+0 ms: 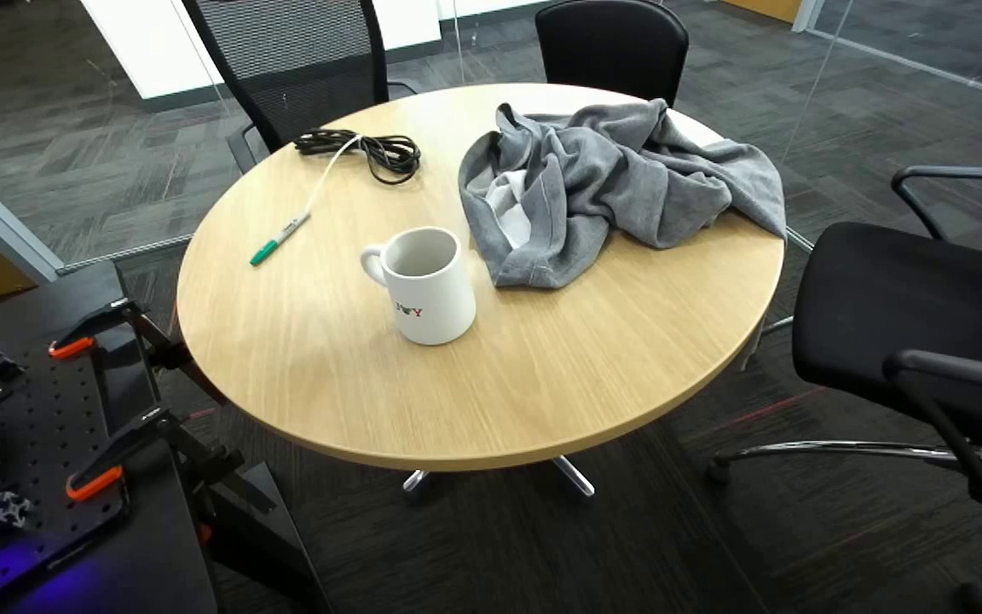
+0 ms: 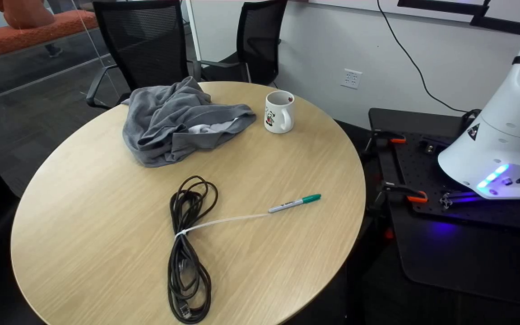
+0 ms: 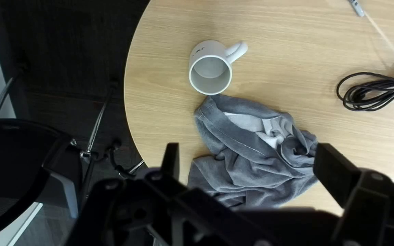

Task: Put the green pen in the white mug

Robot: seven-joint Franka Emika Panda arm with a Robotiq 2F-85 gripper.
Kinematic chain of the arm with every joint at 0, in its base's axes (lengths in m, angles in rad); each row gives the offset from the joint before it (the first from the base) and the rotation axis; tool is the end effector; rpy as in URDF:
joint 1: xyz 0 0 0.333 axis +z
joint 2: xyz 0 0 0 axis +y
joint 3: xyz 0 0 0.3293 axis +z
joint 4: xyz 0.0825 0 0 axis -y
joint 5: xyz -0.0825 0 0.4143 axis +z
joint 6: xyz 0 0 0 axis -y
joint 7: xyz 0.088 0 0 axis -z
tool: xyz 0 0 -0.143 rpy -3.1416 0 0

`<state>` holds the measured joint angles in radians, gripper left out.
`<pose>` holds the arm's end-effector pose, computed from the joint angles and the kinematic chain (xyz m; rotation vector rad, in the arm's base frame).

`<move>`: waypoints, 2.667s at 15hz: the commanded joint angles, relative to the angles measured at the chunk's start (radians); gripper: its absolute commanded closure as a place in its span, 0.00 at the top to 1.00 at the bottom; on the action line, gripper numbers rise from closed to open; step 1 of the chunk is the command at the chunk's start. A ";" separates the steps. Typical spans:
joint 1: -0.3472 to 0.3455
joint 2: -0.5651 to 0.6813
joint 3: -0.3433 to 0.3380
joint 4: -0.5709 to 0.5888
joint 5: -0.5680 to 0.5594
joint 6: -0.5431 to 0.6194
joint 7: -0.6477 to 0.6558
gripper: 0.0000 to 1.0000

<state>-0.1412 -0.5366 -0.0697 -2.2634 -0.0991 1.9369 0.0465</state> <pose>0.4284 -0.1057 0.5533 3.0300 -0.3432 0.3122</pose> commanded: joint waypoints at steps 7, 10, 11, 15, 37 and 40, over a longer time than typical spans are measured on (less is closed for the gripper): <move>0.081 0.000 0.007 -0.028 0.008 0.056 -0.124 1.00; 0.140 0.003 0.007 -0.059 0.018 0.086 -0.222 1.00; 0.161 0.006 0.007 -0.074 0.025 0.099 -0.253 1.00; 0.228 0.024 0.008 -0.138 0.055 0.151 -0.349 1.00; 0.286 0.506 0.130 -0.255 0.059 0.606 -0.401 1.00; 0.281 0.552 0.135 -0.243 0.058 0.609 -0.401 1.00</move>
<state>0.1645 0.0155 0.0412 -2.5076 -0.0411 2.5476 -0.3551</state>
